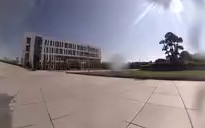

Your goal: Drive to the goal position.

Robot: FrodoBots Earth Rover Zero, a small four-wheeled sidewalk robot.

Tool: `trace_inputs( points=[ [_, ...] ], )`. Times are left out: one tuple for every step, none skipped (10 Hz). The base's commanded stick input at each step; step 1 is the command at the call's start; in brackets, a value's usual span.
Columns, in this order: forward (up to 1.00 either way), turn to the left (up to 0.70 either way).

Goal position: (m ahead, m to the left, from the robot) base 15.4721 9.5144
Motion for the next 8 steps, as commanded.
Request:
trace_inputs(
  points=[
    [0.0, 0.0],
    [0.0, 0.0],
    [0.0, 0.0],
    [0.19, 0.0],
    [0.7, 0.0],
    [0.7, 0.0],
    [0.7, 0.0],
    [0.7, 0.0]
  ],
)
